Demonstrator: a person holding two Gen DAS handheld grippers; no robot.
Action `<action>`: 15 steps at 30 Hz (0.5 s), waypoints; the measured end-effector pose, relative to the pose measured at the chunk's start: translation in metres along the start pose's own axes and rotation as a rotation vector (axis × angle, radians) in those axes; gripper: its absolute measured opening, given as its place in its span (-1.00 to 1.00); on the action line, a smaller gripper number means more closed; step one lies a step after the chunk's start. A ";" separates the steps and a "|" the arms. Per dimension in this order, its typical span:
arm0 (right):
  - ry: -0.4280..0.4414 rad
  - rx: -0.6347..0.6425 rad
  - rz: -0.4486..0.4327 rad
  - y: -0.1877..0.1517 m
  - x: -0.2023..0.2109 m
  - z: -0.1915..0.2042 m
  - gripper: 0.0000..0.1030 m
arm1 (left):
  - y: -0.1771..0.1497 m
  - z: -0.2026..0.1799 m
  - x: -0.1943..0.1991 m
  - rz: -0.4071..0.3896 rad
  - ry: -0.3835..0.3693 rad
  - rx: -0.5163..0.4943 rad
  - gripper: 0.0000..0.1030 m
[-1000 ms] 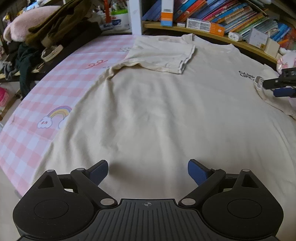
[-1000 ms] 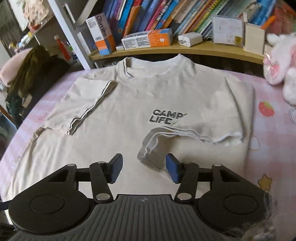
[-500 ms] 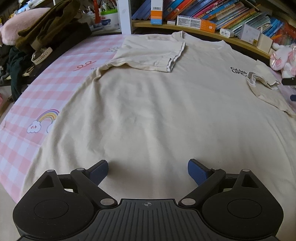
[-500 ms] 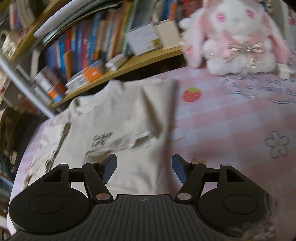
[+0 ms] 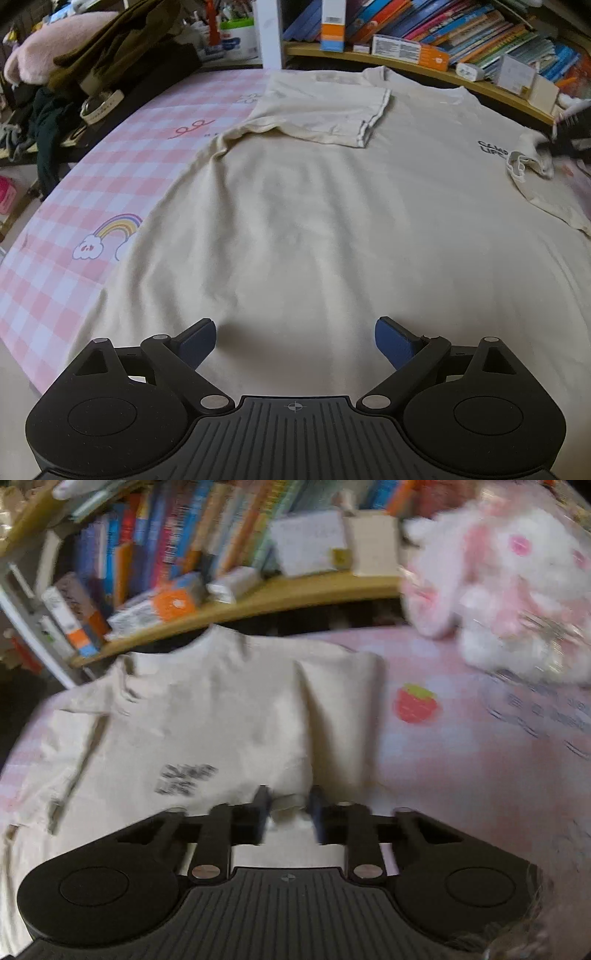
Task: Fold clothes
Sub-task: 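Grasp the shirt side edge with the right gripper and fold it over the body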
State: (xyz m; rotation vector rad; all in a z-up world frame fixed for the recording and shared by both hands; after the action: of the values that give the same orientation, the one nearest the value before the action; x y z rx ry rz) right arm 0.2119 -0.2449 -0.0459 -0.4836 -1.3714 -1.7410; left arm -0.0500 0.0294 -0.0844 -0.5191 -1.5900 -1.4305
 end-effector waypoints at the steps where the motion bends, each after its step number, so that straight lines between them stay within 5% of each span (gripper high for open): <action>1: 0.007 0.005 -0.004 0.000 0.001 0.002 -0.68 | 0.000 0.001 0.000 0.001 0.002 0.003 0.85; 4: 0.023 0.015 -0.020 -0.002 0.008 0.003 -0.64 | 0.002 -0.002 0.003 -0.018 -0.007 -0.015 0.85; 7: 0.040 0.025 -0.037 -0.004 0.016 0.005 0.22 | 0.000 -0.002 0.003 -0.022 -0.016 -0.018 0.85; 15: 0.083 0.050 -0.079 -0.009 0.035 0.009 0.05 | 0.000 -0.003 0.000 -0.011 -0.032 -0.006 0.85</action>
State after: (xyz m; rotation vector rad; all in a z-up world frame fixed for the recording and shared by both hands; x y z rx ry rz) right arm 0.1830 -0.2495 -0.0226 -0.3296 -1.3879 -1.7659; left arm -0.0488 0.0266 -0.0850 -0.5398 -1.6172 -1.4421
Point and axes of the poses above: each gripper's, at about its wrist camera, not at the fingertips, and x roughly against the way its jaws point, z to its left, y to its top, the point moved 2 cm from there along -x, roughly the way its jaws point, and after that the axes turned 3 degrees about y, right-handed, at the moved point
